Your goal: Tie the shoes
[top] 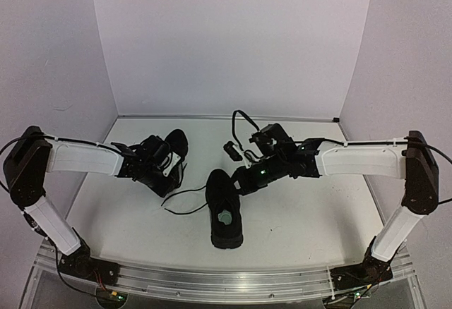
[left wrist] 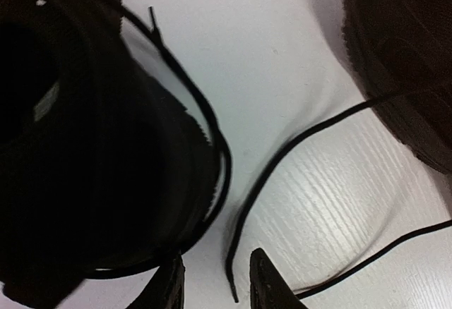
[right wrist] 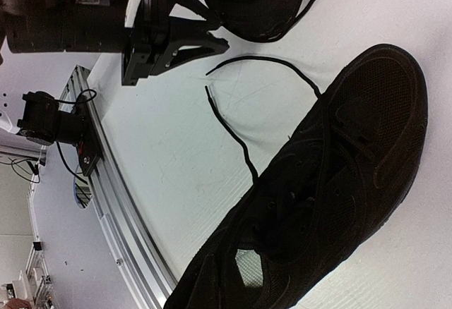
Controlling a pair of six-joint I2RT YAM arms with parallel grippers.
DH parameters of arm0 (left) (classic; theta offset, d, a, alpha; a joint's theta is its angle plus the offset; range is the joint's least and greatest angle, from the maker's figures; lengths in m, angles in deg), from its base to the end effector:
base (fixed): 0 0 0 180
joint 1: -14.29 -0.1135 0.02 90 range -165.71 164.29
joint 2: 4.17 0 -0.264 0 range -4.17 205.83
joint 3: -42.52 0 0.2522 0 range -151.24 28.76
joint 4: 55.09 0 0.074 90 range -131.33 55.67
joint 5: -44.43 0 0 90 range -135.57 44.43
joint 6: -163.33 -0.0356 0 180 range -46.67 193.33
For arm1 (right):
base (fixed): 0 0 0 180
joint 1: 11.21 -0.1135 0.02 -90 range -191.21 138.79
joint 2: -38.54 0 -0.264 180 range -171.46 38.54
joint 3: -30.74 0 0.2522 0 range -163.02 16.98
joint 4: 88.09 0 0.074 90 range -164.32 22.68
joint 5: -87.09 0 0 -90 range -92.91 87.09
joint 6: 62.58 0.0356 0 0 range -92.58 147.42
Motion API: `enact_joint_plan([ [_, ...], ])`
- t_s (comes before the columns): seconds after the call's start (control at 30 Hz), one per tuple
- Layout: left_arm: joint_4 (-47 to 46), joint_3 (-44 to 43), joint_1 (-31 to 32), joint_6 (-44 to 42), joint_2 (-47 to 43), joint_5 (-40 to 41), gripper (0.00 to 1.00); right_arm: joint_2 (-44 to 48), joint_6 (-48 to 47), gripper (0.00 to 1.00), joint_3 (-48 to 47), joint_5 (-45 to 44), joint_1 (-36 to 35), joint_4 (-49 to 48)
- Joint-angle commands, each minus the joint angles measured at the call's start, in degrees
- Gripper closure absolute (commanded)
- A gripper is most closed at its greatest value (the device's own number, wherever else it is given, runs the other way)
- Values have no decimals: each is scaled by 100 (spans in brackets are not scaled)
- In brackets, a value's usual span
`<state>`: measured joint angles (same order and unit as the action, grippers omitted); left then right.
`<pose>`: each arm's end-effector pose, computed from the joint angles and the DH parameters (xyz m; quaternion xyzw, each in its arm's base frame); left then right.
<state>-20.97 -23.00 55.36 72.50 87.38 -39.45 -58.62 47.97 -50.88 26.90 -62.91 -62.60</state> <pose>0.2349 -0.1996 0.1718 0.3322 0.9060 -0.0400 0.2592 0.2185 0.3053 0.2390 -0.3388 0.8185 0.4252 0.1855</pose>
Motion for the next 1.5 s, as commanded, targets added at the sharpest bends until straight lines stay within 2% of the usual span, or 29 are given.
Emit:
enact_joint_plan([
  [0.0, 318, -466, -235, 282, 291, -335, 70, 194, 1, 100, -96, -95, -22, 23],
  [0.27, 442, -706, -371, 182, 767, -880, 76, 193, 25, 100, -123, -115, -16, 30],
  [0.4, 535, -738, -342, 220, 705, -941, 79, 224, 36, 100, -107, -147, -23, 38],
  [0.6, 764, -727, -336, 395, 563, -821, 78, 220, 51, 100, -102, -135, -24, 35],
  [1.47, 1196, -1382, -327, 262, 1613, -571, 71, 145, 43, 100, -194, -118, -22, 42],
])
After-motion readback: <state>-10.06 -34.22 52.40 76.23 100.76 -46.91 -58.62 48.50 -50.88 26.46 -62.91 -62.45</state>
